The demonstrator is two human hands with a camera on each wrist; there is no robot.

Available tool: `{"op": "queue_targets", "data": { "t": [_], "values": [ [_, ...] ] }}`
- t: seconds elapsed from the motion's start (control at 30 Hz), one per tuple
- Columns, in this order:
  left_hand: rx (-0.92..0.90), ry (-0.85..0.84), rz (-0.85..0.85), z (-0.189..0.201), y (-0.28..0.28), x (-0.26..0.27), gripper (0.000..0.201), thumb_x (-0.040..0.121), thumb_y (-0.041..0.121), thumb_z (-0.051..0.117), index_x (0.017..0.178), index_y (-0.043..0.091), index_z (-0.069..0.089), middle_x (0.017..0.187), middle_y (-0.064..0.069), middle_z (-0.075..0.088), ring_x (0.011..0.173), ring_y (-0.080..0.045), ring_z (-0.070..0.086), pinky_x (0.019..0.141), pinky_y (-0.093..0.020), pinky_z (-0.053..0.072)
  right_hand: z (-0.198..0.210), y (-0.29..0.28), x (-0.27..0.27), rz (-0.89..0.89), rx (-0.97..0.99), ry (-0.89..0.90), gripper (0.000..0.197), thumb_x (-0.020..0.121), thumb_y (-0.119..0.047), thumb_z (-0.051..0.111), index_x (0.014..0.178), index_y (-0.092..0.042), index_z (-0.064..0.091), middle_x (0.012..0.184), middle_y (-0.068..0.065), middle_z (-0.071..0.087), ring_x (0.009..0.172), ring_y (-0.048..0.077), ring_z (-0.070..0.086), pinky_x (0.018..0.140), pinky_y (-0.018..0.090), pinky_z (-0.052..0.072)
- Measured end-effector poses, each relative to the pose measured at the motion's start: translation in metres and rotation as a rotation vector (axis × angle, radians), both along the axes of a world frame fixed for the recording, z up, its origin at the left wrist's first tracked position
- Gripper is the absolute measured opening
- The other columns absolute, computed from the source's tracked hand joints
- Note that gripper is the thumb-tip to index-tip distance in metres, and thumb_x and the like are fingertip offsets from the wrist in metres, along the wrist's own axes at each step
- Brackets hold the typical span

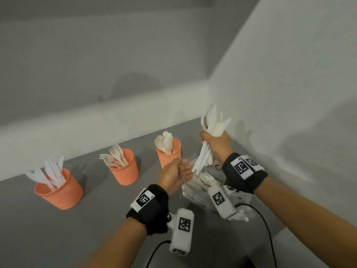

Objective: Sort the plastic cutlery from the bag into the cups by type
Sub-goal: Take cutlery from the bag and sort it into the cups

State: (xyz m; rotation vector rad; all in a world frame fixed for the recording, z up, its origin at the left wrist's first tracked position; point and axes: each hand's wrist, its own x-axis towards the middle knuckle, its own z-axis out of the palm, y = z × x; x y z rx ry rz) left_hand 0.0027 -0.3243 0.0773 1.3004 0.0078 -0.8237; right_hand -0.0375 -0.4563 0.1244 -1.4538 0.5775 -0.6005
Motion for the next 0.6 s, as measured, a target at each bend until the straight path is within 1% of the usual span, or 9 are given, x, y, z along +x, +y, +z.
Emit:
{"op": "queue_targets", "data": {
  "t": [0.07,0.13,0.23,0.3,0.37,0.4,0.47,0.53,0.6],
  "values": [
    [-0.021,0.160,-0.014,-0.004,0.009,-0.003,0.039,0.099,0.039,0.033,0.092,0.006,0.054,0.084,-0.014,0.061,0.074,-0.023,0.058,0.069,-0.031,0.050,0.002,0.019,0.009,0.055,0.037,-0.003,0.019,0.084,-0.004,0.062,0.072,-0.014,0.052,0.065,0.003,0.052,0.050,0.005,0.054,0.044,0.009,0.043],
    [-0.091,0.296,-0.003,-0.008,0.020,-0.003,0.053,0.098,0.048,0.028,0.107,0.002,0.053,0.093,-0.019,0.062,0.081,-0.027,0.060,0.073,-0.035,0.052,0.000,0.041,0.017,0.110,0.082,-0.006,0.010,0.083,-0.008,0.065,0.082,-0.011,0.055,0.070,0.003,0.056,0.060,0.010,0.056,0.051,0.013,0.046],
    [-0.241,0.402,0.078,-0.002,0.041,-0.002,0.054,0.100,0.042,0.025,0.109,-0.002,0.054,0.090,-0.020,0.064,0.074,-0.028,0.066,0.065,-0.035,0.058,-0.008,0.074,0.027,0.141,0.144,-0.022,0.023,0.080,-0.006,0.068,0.100,-0.005,0.055,0.076,0.004,0.059,0.066,0.013,0.058,0.056,0.015,0.051],
    [-0.298,0.397,0.100,0.002,0.056,-0.002,0.040,0.101,0.026,0.028,0.098,-0.001,0.058,0.076,-0.017,0.069,0.062,-0.026,0.069,0.056,-0.033,0.059,-0.013,0.096,0.033,0.129,0.138,-0.036,0.030,0.072,-0.010,0.072,0.097,-0.003,0.056,0.076,0.008,0.060,0.063,0.015,0.057,0.059,0.022,0.052],
    [-0.284,0.343,0.107,0.005,0.071,-0.002,0.037,0.100,0.018,0.028,0.090,0.000,0.059,0.068,-0.012,0.069,0.057,-0.022,0.068,0.053,-0.029,0.058,-0.019,0.116,0.040,0.129,0.134,-0.063,0.027,0.067,-0.010,0.073,0.087,-0.011,0.056,0.077,0.009,0.060,0.061,0.014,0.058,0.062,0.028,0.052],
    [-0.270,0.327,0.099,0.005,0.079,0.000,0.040,0.100,0.023,0.028,0.091,0.002,0.061,0.071,-0.011,0.069,0.059,-0.021,0.068,0.055,-0.028,0.058,-0.020,0.126,0.043,0.156,0.140,-0.069,0.023,0.071,-0.003,0.070,0.083,-0.015,0.055,0.072,0.006,0.058,0.057,0.009,0.057,0.059,0.023,0.051],
    [-0.226,0.316,0.044,0.007,0.097,0.001,0.056,0.098,0.045,0.025,0.104,0.002,0.061,0.086,-0.011,0.067,0.072,-0.020,0.065,0.067,-0.030,0.055,-0.029,0.144,0.050,0.235,0.133,-0.067,0.019,0.078,0.006,0.062,0.082,-0.012,0.057,0.065,0.001,0.056,0.052,0.005,0.056,0.053,0.020,0.049],
    [-0.110,0.279,-0.048,0.011,0.116,0.004,0.068,0.091,0.062,0.024,0.104,0.006,0.062,0.090,-0.010,0.063,0.078,-0.020,0.059,0.073,-0.031,0.050,-0.035,0.158,0.054,0.284,0.130,-0.035,0.015,0.080,0.004,0.059,0.091,-0.007,0.060,0.067,0.003,0.060,0.061,0.017,0.060,0.057,0.027,0.051],
    [0.027,0.166,-0.055,0.013,0.135,0.007,0.063,0.086,0.067,0.033,0.093,0.012,0.062,0.083,-0.005,0.058,0.075,-0.017,0.054,0.072,-0.030,0.045,-0.041,0.167,0.062,0.296,0.070,0.011,0.017,0.080,0.001,0.057,0.092,-0.011,0.059,0.071,0.001,0.062,0.070,0.021,0.061,0.063,0.029,0.052]
  ]
}}
